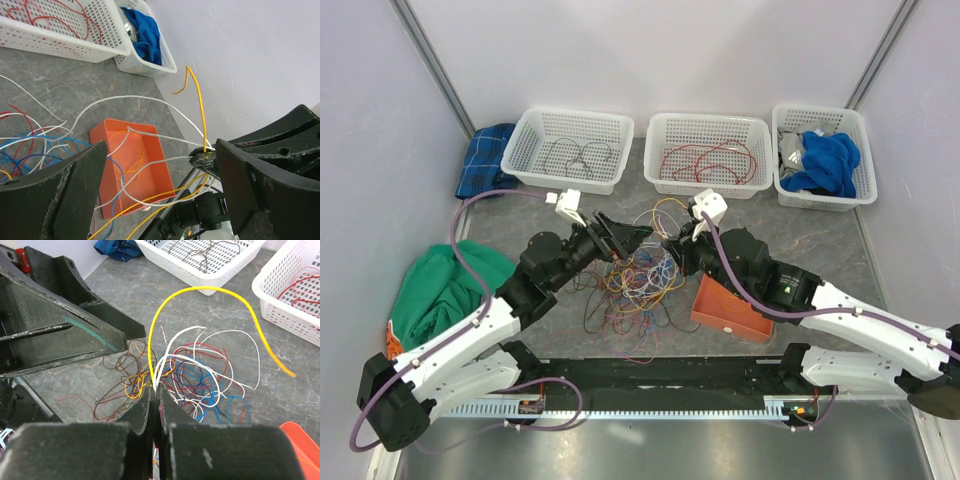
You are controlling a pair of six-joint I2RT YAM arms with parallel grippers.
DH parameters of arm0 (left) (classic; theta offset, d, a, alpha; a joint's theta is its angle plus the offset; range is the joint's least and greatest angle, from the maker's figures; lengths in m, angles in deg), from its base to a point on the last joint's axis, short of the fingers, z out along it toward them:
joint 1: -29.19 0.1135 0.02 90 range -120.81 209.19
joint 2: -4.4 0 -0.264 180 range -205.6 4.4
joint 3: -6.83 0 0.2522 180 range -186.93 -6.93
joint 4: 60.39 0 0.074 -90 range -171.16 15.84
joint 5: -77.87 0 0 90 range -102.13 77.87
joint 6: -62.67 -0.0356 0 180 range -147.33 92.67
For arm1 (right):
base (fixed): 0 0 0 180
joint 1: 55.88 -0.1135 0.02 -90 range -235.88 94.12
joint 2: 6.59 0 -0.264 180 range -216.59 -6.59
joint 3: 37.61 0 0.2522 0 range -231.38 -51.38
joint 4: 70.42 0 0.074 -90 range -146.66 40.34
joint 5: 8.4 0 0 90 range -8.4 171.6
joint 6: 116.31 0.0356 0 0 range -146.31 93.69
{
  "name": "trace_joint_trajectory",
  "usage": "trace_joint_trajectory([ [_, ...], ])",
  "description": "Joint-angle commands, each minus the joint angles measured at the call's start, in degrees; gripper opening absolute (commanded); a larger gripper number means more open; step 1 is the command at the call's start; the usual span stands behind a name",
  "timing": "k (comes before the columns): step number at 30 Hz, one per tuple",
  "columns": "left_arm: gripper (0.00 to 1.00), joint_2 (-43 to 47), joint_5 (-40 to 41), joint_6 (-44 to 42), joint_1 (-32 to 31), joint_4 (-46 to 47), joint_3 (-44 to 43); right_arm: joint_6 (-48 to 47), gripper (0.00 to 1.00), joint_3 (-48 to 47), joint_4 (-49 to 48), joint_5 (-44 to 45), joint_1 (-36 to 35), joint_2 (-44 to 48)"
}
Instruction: Untangle the cables
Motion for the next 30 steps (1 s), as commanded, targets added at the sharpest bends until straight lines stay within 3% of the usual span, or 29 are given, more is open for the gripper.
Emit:
trace_joint_trajectory([
  [1, 0.96, -2.7, -3.4, 2.7, -0.2, 6.0, -1.6, 0.3, 0.00, -0.9, -2.4, -0.3, 0.1, -0.3],
  [7, 0.92, -7.6, -6.3, 5.1, -0.2, 12.1, -2.7, 0.8, 0.00, -1.0, -2.4, -1.7, 0.1, -1.0],
  [10, 0.82, -10.0, -7.3, 4.8, -0.2, 12.6, -4.9, 1.2, 0.00, -0.7, -2.7, -2.2, 0.2, -1.3],
  [11, 0.67, -10.4, -7.9, 4.6, -0.2, 13.1, -5.6, 1.2, 0.00, -0.5, -2.7, -2.4, 0.1, -1.4],
  [13, 0.48, -10.8, -8.1, 3.7, -0.2, 13.4, -6.4, 1.2, 0.00, -0.4, -2.6, -2.3, 0.1, -1.5],
  [14, 0.22, -10.7, -7.9, 3.0, -0.2, 13.1, -7.4, 1.2, 0.00, -0.1, -2.6, -2.2, 0.1, -1.4],
  [15, 0.05, -10.5, -7.6, 1.5, -0.2, 12.0, -8.2, 1.2, 0.00, 0.1, -2.5, -2.0, 0.1, -1.1],
  [18, 0.02, -8.7, -5.3, -2.6, -0.2, 6.8, -11.7, 1.2, 0.02, 0.3, -1.8, -1.3, 0.1, -0.2],
  [19, 0.02, -8.2, -4.8, -3.6, -0.2, 6.1, -12.4, 0.9, 0.09, 0.4, -1.7, -0.6, 0.0, 0.1],
  [20, 0.02, -6.9, -3.6, -4.4, -0.2, 4.2, -13.9, 0.8, 0.36, 0.4, -1.5, -0.4, 0.0, 0.4],
  [23, 0.02, -5.4, -1.8, -7.7, -0.2, -0.7, -18.1, 0.5, 0.70, 0.0, 0.1, 2.2, 0.1, 1.5],
  [26, 0.02, -4.8, -1.2, -10.6, -0.2, -3.9, -23.0, 0.1, 0.84, -0.2, 1.4, 5.4, 0.1, 4.0],
  [30, 0.02, -5.9, -1.3, -14.6, -0.2, -10.0, -30.6, -0.3, 0.90, 0.1, 1.2, 8.4, 0.1, 7.6],
])
